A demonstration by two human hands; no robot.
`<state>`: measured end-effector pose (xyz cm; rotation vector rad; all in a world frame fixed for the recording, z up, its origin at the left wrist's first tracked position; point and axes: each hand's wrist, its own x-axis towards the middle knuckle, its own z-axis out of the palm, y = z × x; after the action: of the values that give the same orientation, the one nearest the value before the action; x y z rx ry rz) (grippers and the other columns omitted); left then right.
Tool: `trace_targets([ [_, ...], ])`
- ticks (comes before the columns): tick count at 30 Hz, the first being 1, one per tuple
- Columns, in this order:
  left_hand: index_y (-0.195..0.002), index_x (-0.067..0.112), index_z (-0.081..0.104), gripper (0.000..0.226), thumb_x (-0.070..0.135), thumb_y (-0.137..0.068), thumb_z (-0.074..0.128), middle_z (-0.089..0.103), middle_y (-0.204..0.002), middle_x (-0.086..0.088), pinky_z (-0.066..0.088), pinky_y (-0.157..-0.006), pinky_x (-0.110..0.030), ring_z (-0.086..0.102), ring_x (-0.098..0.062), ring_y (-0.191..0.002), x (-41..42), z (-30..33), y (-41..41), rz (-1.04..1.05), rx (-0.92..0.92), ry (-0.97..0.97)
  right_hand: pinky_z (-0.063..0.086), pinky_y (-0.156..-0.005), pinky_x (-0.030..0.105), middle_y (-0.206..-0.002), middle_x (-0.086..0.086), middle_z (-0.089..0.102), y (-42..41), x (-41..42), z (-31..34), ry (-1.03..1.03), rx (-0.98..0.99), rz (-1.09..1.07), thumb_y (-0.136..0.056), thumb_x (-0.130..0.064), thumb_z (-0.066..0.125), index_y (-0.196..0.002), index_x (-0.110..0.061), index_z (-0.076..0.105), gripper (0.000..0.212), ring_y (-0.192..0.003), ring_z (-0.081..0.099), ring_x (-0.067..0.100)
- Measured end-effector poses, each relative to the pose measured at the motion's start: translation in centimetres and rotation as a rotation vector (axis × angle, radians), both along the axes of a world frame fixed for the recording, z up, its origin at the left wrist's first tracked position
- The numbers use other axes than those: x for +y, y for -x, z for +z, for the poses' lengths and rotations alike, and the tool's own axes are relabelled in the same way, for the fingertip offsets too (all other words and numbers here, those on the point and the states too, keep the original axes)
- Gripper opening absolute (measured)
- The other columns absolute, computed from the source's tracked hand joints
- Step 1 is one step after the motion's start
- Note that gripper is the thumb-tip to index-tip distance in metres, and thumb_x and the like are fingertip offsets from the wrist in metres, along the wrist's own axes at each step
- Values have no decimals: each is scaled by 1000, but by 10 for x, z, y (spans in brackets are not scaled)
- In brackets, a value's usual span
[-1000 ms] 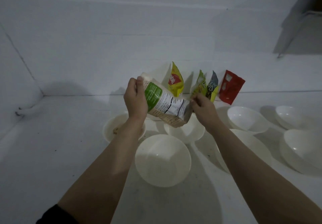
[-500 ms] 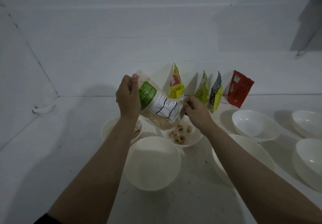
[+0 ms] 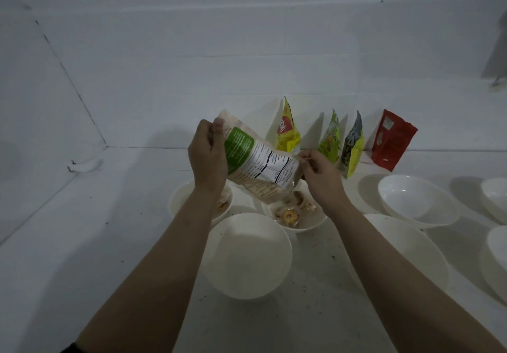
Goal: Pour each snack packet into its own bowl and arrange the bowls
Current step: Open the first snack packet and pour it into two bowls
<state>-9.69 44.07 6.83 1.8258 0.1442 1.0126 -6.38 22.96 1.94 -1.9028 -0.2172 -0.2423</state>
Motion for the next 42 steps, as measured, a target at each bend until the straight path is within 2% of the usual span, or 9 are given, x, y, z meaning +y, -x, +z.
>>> trace_targets([
  [9,-99,9,54,45,53,-96,42,54,-101,-7,50,-82,-31,51,-23,-98,16,-9,12,54,-70,-38,59,-86,43,-97,6,70,7,5,9,-266,28,36,-102,-12,48,-85,-27,66,29,-100,67,27],
  [11,-123,10,45,59,58,-88,45,43,-127,-9,42,-92,-13,39,-23,-121,15,-18,19,8,2,112,59,-87,44,-99,6,70,8,4,6,-272,27,39,-102,-12,47,-89,-25,67,27,-99,67,26],
  [14,-141,17,23,71,54,-88,51,30,-144,-14,43,-102,-30,42,-22,-126,9,-34,23,-120,92,337,58,-87,49,-99,6,72,11,-2,1,-266,17,37,-100,-16,49,-91,-27,69,24,-99,68,28],
  [18,-148,22,-1,75,42,-93,46,32,-152,-10,46,-79,-13,54,-12,-113,-11,-50,25,-248,223,383,58,-88,47,-98,7,72,19,-8,0,-337,26,21,-100,-12,49,-84,-31,69,33,-100,68,31],
  [21,-148,39,-7,92,71,-83,48,26,-158,-5,42,-106,-39,46,-18,-131,-19,-50,24,-332,268,490,57,-91,46,-99,8,70,22,-12,0,-416,48,20,-101,-9,49,-87,-27,70,31,-101,67,29],
  [25,-151,41,3,55,52,-102,24,28,-157,-2,31,-113,-52,38,-23,-139,-24,-43,20,-391,240,816,57,-91,40,-102,12,66,23,-20,1,-548,74,7,-103,-8,46,-100,-9,64,18,-98,65,26],
  [30,-149,43,-1,134,93,-41,60,36,-151,2,32,-113,-51,42,-24,-134,-22,-46,22,-514,396,483,57,-87,35,-99,8,67,28,-22,2,-746,167,64,-103,-8,43,-97,-12,59,18,-89,67,20],
  [36,-142,9,30,76,51,-86,60,59,-132,-13,50,-98,-51,58,-26,-121,-27,-24,12,-700,299,279,59,-76,29,-95,6,70,36,-30,4,-741,284,94,-104,-8,42,-94,-13,59,20,-86,67,19],
  [42,-128,10,50,36,21,-95,57,68,-120,-7,57,-85,-31,66,-19,-109,-47,-10,9,-729,219,240,41,-96,32,-125,-5,61,43,-32,18,-169,71,-61,-102,-34,46,-124,-30,60,26,-116,55,15],
])
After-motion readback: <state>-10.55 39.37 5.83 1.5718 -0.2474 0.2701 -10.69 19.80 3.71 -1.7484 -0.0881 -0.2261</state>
